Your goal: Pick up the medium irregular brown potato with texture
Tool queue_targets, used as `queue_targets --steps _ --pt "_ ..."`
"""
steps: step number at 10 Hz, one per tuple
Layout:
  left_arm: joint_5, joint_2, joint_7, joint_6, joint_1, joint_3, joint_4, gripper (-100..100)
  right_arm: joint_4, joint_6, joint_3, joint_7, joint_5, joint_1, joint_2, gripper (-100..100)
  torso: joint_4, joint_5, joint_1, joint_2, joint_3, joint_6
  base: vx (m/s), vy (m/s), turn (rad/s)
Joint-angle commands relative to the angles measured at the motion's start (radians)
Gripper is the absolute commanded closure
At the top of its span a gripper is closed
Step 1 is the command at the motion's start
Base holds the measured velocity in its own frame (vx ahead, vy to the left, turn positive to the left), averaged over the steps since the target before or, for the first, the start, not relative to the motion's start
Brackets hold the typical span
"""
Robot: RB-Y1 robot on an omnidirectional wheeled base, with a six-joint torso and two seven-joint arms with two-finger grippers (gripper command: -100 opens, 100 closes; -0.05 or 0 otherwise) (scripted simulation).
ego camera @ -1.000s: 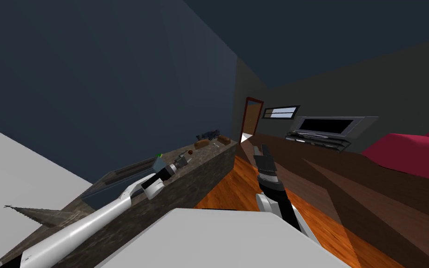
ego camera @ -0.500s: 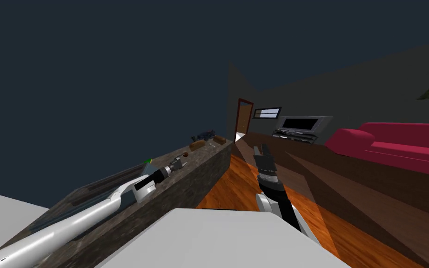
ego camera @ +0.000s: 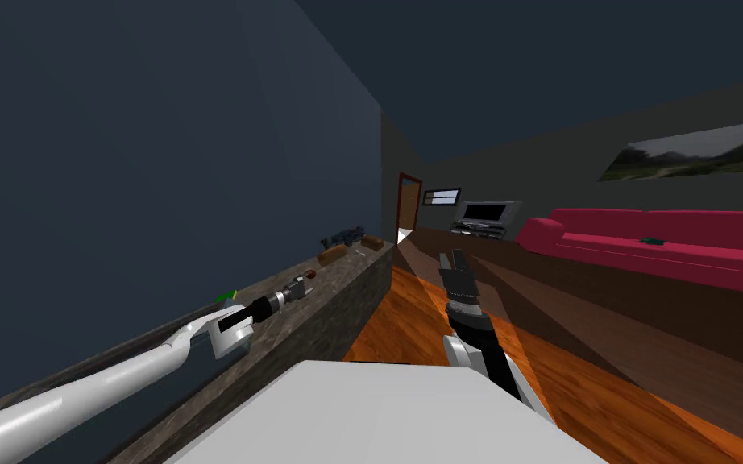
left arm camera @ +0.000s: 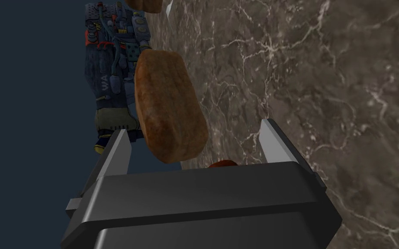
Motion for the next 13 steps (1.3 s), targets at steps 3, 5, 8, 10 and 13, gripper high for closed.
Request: queue_targets --steps 3,5,8,10,13 --pt "0.015 0.102 0.064 0.021 0.036 -0.047 0.054 -100 0.000 0.000 0.000 0.000 0.000 0.000 0.000 0 0.000 0.000 0.000 0.001 0.000 0.000 0.001 0.068 -0.270" --pt "0.016 0.181 0.107 0.038 0.059 -0.089 0.099 -100 0.000 0.000 0.000 0.000 0.000 0.000 0.000 0 0.000 0.001 0.004 0.000 0.000 0.000 0.019 0.125 -0.416" --pt "0.013 0.236 0.143 0.053 0.084 -0.128 0.136 -100 0.000 0.000 0.000 0.000 0.000 0.000 0.000 0 0.000 0.001 0.003 -0.001 0.000 -0.001 0.010 0.106 -0.322" --pt "0.007 0.277 0.172 0.068 0.111 -0.162 0.163 -100 0.000 0.000 0.000 0.000 0.000 0.000 0.000 0 0.000 0.001 0.002 -0.002 -0.001 -0.001 0.022 0.090 -0.354" --pt "-0.004 0.315 0.208 0.088 0.156 -0.210 0.191 -100 0.000 0.000 0.000 0.000 0.000 0.000 0.000 0 -0.001 0.001 0.003 -0.003 -0.001 -0.001 0.013 0.107 -0.290"
